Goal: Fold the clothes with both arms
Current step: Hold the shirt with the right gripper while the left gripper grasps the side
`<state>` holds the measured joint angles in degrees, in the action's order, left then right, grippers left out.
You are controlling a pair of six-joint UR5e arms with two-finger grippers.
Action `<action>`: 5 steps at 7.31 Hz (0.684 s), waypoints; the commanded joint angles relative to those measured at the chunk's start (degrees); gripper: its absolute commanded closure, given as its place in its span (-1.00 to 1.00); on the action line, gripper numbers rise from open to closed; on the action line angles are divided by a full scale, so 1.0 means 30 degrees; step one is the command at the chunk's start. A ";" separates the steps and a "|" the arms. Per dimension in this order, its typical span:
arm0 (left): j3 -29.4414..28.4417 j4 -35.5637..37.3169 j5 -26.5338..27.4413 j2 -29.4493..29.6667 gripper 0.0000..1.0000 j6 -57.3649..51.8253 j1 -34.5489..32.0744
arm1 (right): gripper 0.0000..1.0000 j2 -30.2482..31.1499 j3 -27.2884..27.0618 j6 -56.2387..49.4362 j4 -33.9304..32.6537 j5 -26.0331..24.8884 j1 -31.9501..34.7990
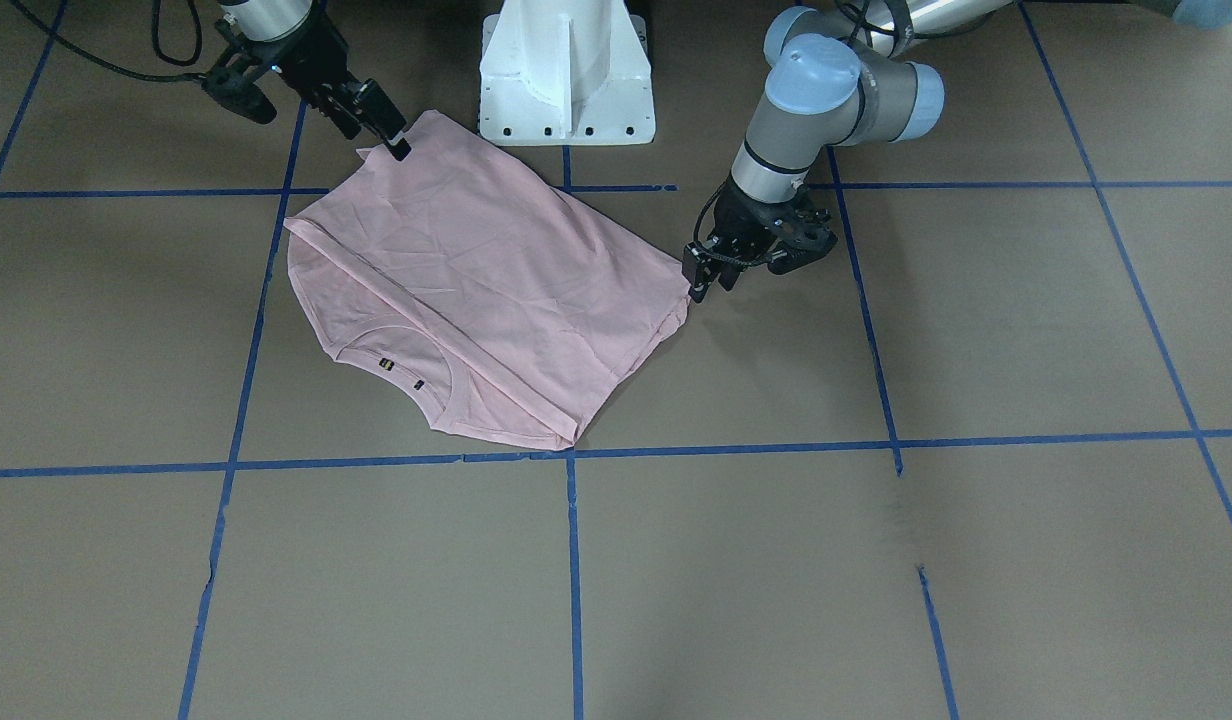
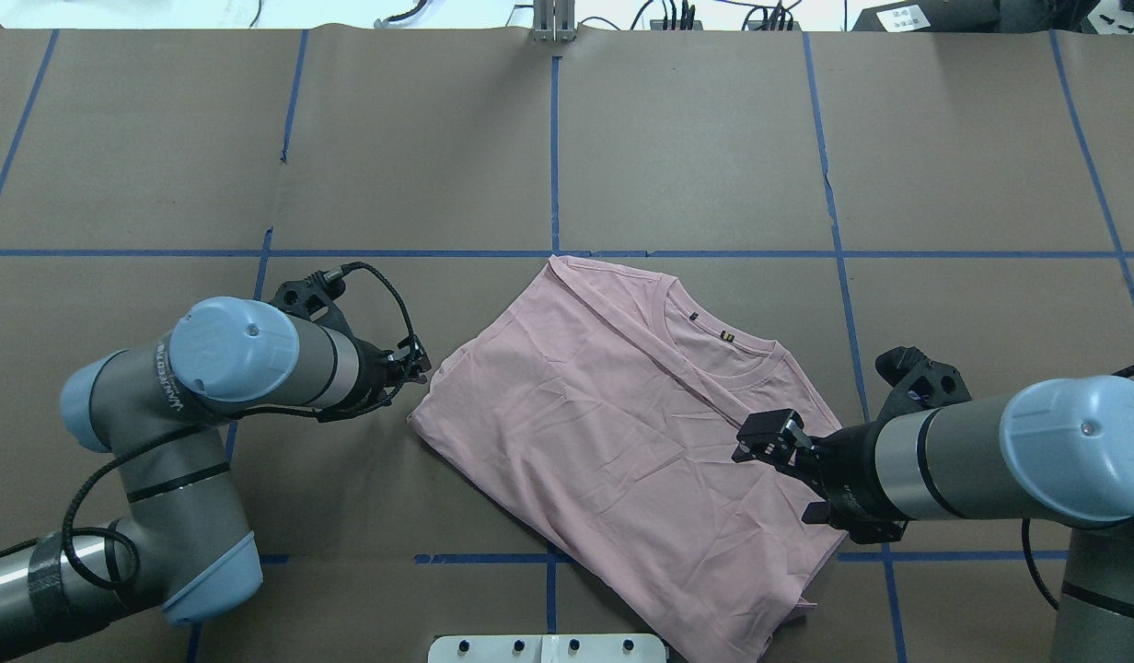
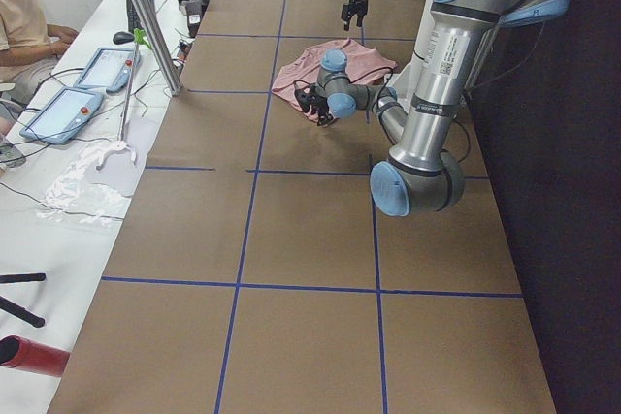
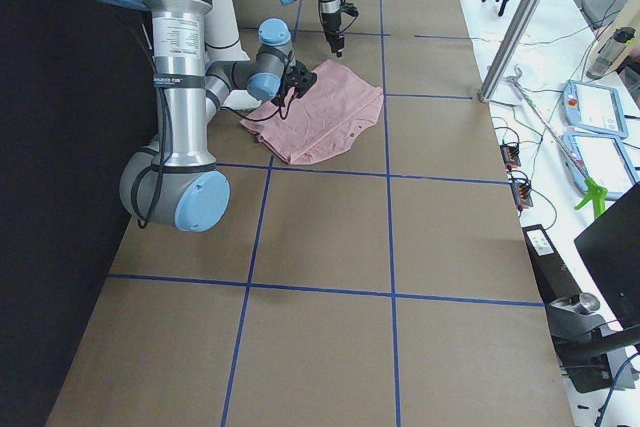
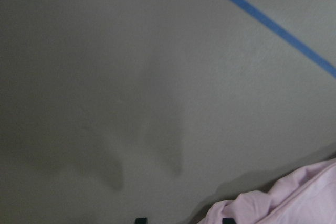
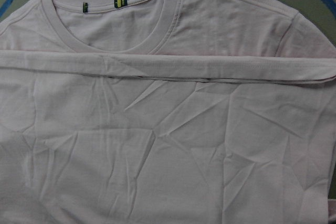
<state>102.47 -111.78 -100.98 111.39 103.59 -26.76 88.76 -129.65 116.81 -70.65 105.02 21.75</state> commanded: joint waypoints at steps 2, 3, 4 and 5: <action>0.0206 0.2248 0.1286 0.0545 -0.14 -0.0136 0.0746 | -1.00 0.0003 0.0295 -0.0001 -0.0006 -0.0027 0.0105; 0.0207 0.2279 0.1461 0.0633 -0.14 -0.0165 0.1269 | -1.00 -0.0026 0.0355 -0.0001 0.0023 -0.0028 0.0105; 0.0584 0.2280 0.1724 0.1069 -0.14 -0.0194 0.1361 | -1.00 -0.0027 0.0327 -0.0001 0.0053 -0.0057 0.0134; 0.0675 0.2251 0.1755 0.1073 -0.14 -0.0224 0.1362 | -1.00 0.0002 0.0413 -0.0001 0.0053 -0.0115 0.0163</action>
<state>103.89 -105.07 -96.18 114.10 103.04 -23.01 88.72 -128.63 116.81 -70.53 104.85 22.14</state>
